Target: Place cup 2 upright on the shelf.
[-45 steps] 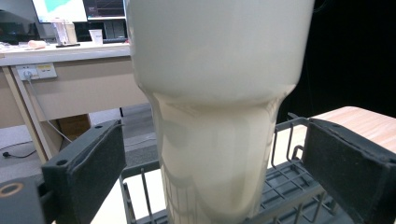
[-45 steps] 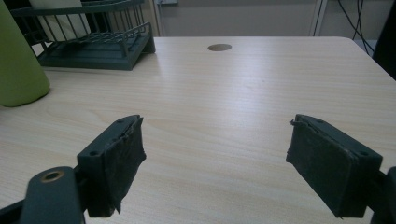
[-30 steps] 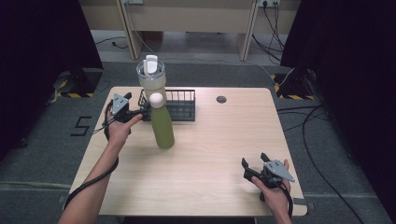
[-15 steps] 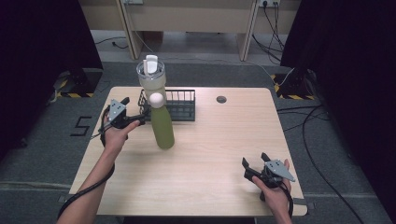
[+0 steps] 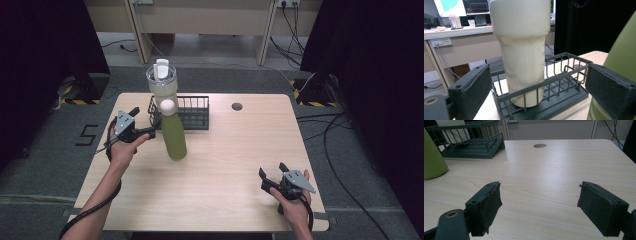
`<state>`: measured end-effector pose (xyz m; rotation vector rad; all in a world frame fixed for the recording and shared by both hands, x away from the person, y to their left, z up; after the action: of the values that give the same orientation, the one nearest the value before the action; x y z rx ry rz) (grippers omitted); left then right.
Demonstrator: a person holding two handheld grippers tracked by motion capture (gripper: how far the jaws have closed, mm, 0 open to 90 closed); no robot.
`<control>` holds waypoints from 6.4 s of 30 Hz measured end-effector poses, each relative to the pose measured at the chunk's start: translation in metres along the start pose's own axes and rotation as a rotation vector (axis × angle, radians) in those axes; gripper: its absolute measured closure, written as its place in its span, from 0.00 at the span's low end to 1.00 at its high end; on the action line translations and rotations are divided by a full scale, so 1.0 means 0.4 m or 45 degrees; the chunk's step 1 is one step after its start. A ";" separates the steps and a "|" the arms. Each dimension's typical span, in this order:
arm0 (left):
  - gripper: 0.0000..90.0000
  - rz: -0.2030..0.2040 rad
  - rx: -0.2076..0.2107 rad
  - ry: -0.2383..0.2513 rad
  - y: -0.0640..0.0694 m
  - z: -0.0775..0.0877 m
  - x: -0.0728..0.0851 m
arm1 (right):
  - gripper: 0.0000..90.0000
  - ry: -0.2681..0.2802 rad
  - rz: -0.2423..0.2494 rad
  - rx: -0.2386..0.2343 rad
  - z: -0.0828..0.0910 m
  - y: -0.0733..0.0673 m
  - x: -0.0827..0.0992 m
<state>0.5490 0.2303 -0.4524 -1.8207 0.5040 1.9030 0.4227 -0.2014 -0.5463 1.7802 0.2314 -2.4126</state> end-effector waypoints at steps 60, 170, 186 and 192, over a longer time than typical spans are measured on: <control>0.11 -0.007 0.205 0.004 0.208 -0.047 0.000 | 0.20 -0.017 -0.005 0.015 -0.004 0.004 0.002; 0.26 -0.022 0.144 0.157 0.174 -0.249 -0.215 | 0.20 -0.018 -0.022 0.004 -0.006 0.005 0.001; 0.26 -0.001 0.149 0.180 0.181 -0.272 -0.238 | 0.20 -0.020 -0.024 0.004 -0.006 0.006 0.001; 0.26 0.006 0.148 0.189 0.179 -0.280 -0.248 | 0.20 -0.019 -0.024 0.004 -0.006 0.006 0.001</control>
<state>0.6041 0.1018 -0.3636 -1.8940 0.6554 1.7125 0.4254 -0.2033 -0.5473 1.7680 0.2437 -2.4396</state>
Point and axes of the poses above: each handheld gripper's, and its own axes: z roughly backward along the jaws, x roughly out of its underside, y roughly to its right, the point moved 9 cm from there along -z, roughly forward along the jaws, and after that the axes turned 7 degrees about x, right-handed, at the moved point
